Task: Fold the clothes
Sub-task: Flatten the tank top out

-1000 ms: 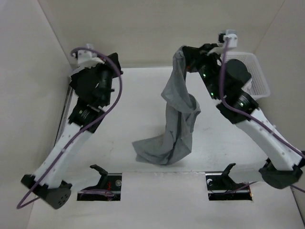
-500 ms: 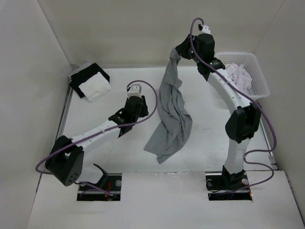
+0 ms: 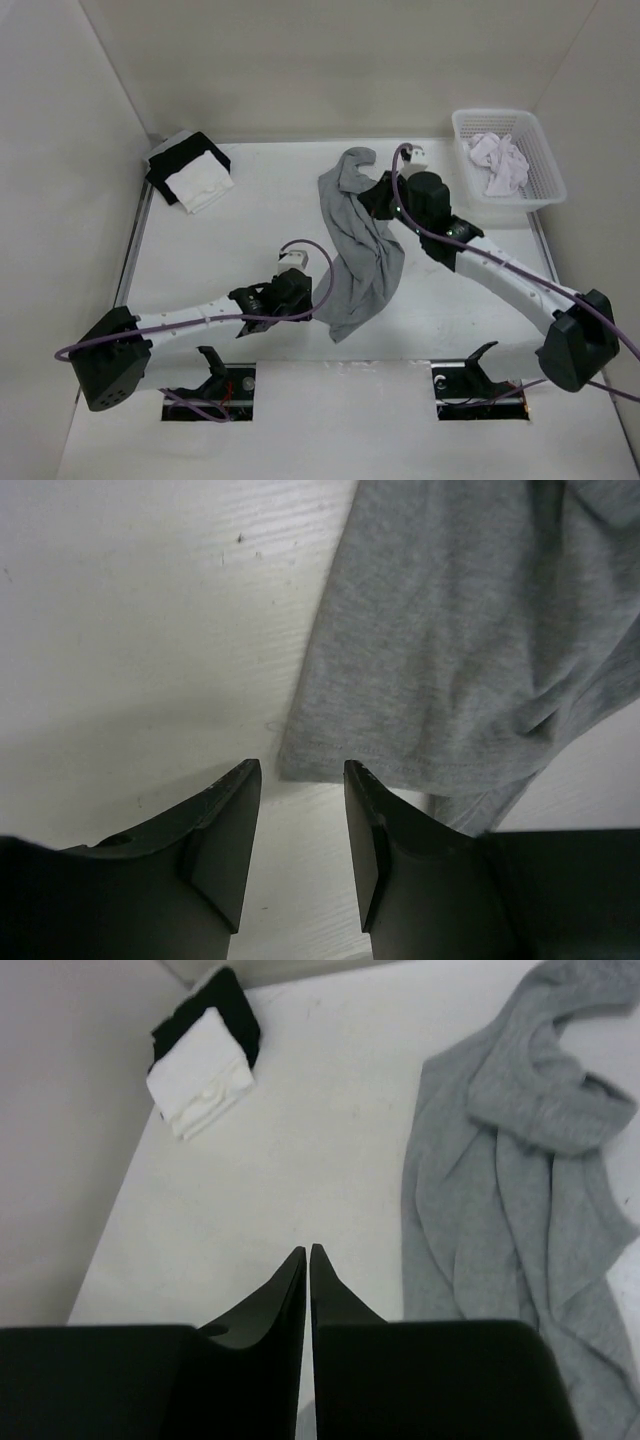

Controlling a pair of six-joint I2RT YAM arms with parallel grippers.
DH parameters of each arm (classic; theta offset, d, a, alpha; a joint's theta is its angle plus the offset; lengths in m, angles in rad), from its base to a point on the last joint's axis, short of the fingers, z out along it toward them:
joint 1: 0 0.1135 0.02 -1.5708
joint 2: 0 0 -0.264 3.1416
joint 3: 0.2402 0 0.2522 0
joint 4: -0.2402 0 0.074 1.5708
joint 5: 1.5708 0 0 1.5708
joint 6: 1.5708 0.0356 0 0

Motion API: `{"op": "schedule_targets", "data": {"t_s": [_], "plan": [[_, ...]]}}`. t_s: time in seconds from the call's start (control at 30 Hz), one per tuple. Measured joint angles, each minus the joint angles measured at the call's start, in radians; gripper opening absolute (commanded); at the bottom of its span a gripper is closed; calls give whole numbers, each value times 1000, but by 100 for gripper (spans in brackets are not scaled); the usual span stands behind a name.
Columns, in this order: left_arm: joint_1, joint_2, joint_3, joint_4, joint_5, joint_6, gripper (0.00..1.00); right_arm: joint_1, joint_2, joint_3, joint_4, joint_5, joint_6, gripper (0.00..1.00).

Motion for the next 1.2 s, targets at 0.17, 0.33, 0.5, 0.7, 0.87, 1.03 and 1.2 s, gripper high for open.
{"op": "schedule_targets", "data": {"t_s": [0.17,0.33,0.5,0.7,0.87,1.03,1.2], "plan": [[10,15,-32,16,43,-31,39,77,-134,-263,61,37,19,17],[23,54,-44,82,84,-40,30,150,-269,-477,74,95,63,28],[54,79,-51,134,95,-45,5,155,-381,-630,80,140,138,39],[109,-113,-50,74,70,-40,3,151,-456,-736,-10,193,243,49],[182,-376,-27,24,11,-35,3,164,-401,-745,-87,211,305,52],[290,-450,-23,3,-11,-35,3,178,-226,-703,-103,200,325,35],[366,-475,-23,-16,-11,-19,3,148,-53,-605,-50,159,315,0]]}}
